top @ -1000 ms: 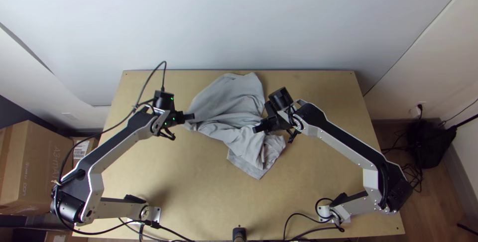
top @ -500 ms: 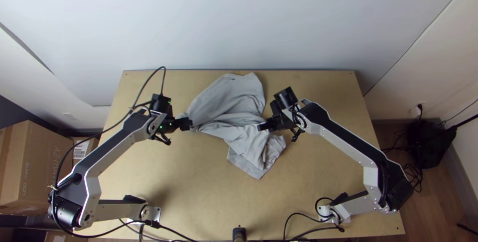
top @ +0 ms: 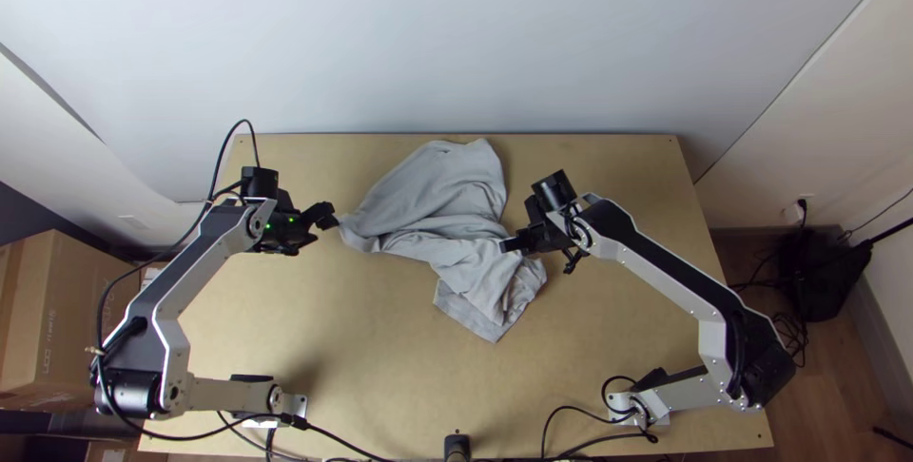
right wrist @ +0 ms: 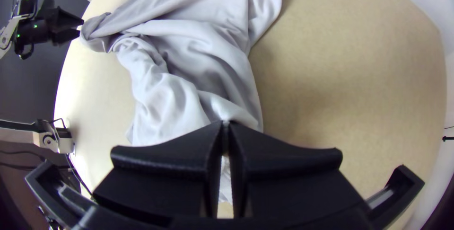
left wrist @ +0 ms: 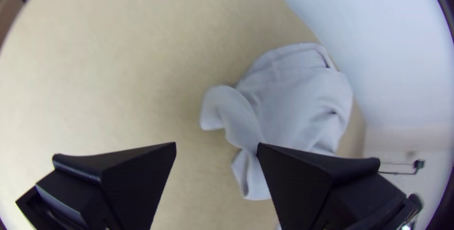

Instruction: Fold the t-shirt

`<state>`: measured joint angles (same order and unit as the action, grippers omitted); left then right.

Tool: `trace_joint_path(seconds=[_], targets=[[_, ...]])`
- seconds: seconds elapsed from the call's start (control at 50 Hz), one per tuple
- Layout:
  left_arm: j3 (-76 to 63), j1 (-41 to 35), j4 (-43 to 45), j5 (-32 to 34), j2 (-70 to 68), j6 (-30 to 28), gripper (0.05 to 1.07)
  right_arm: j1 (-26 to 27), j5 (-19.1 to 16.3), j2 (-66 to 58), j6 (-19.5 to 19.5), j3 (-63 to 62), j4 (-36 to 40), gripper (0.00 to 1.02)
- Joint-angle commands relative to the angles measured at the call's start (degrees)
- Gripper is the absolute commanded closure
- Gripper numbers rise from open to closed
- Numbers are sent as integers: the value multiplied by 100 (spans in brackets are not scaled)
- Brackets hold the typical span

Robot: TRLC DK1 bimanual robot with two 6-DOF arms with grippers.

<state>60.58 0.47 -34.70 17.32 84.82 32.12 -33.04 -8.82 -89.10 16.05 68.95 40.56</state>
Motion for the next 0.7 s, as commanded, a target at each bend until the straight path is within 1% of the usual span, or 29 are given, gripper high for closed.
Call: trace_joint_path(seconds=[0.0,0.04,0.06,0.14,0.24,0.52,0.68], targets=[[191,261,-107,746,598,910,19,78,21,244,73,-101,-4,100],[235,322,-125,782,694,1121,12,87,21,262,73,-110,-4,100],[235,340,-107,782,721,1218,11,87,21,270,82,-118,-4,100],[288,392,-55,782,879,1886,11,87,21,332,91,-189,-4,100],[490,445,-11,782,1151,2299,11,87,21,402,100,-277,-4,100],[1044,489,86,799,1599,2897,11,104,21,569,161,-540,-4,100],[1237,357,77,905,1969,2958,11,122,21,613,170,-549,-4,100]])
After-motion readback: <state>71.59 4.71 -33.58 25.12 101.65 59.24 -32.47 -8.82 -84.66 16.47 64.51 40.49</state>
